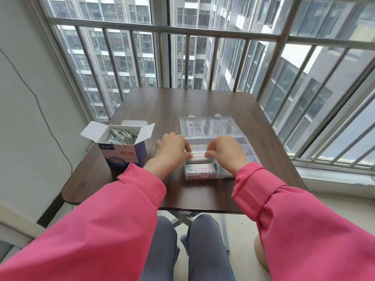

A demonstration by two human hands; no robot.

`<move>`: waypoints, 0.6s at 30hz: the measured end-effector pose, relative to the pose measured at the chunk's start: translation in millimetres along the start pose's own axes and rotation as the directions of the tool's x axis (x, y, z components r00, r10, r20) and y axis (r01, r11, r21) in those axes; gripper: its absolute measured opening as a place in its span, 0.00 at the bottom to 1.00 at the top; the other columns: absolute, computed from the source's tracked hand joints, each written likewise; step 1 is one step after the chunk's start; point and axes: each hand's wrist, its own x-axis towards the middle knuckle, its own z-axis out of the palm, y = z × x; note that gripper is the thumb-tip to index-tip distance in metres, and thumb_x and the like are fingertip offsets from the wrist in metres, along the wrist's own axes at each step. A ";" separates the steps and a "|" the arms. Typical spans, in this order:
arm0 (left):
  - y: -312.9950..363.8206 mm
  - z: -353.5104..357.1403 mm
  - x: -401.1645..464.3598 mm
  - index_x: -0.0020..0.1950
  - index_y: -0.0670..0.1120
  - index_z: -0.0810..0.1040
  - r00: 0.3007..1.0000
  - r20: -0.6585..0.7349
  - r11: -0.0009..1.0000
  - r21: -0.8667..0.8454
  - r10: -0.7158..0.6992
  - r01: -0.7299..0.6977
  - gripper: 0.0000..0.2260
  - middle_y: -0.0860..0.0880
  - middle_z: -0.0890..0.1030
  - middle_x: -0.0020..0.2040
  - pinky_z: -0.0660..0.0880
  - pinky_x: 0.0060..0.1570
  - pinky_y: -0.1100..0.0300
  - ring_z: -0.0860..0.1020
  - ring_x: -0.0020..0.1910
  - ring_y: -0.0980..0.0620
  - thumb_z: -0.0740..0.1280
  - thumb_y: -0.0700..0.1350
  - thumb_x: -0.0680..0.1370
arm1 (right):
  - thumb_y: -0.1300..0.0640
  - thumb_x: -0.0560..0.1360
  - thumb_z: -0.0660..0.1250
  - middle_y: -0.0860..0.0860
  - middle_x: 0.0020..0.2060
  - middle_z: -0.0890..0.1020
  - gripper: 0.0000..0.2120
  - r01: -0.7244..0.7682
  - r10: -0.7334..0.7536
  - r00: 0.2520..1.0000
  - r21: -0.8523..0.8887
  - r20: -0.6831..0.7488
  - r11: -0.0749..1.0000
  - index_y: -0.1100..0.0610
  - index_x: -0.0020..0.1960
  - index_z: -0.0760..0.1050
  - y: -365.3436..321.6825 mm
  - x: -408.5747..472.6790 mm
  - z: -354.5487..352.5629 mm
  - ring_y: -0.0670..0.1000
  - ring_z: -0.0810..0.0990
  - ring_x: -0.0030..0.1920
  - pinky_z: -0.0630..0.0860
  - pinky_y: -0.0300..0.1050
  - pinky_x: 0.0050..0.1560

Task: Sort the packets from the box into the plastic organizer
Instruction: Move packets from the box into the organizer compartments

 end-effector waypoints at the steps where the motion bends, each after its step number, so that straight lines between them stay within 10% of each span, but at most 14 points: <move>1: 0.3 0.7 0.5 0.52 0.54 0.82 1.000 0.010 1.000 0.001 -0.005 0.005 0.08 0.46 0.76 0.57 0.66 0.56 0.52 0.69 0.61 0.45 0.70 0.52 0.74 | 0.54 0.72 0.71 0.53 0.47 0.83 0.06 -0.001 0.001 1.000 0.013 0.005 1.000 0.55 0.46 0.82 0.9 0.4 0.7 0.54 0.80 0.51 0.76 0.50 0.53; 12: -0.8 -17.2 -26.1 0.58 0.43 0.74 0.953 -0.270 0.934 -0.285 0.138 -0.216 0.12 0.44 0.74 0.52 0.71 0.55 0.54 0.74 0.52 0.45 0.63 0.37 0.75 | 0.56 0.78 0.61 0.56 0.52 0.80 0.11 0.178 -0.174 0.966 0.005 -0.193 0.984 0.57 0.56 0.79 -24.7 -9.0 -14.7 0.57 0.73 0.58 0.70 0.52 0.59; 18: -39.7 -55.1 -58.7 0.59 0.45 0.77 0.762 -0.620 0.973 0.013 0.188 -0.230 0.17 0.45 0.79 0.54 0.71 0.51 0.49 0.76 0.55 0.42 0.66 0.42 0.71 | 0.58 0.79 0.60 0.55 0.63 0.75 0.16 0.340 -0.326 0.924 0.038 -0.201 0.940 0.60 0.66 0.72 -69.2 -27.3 -26.5 0.55 0.70 0.65 0.60 0.41 0.63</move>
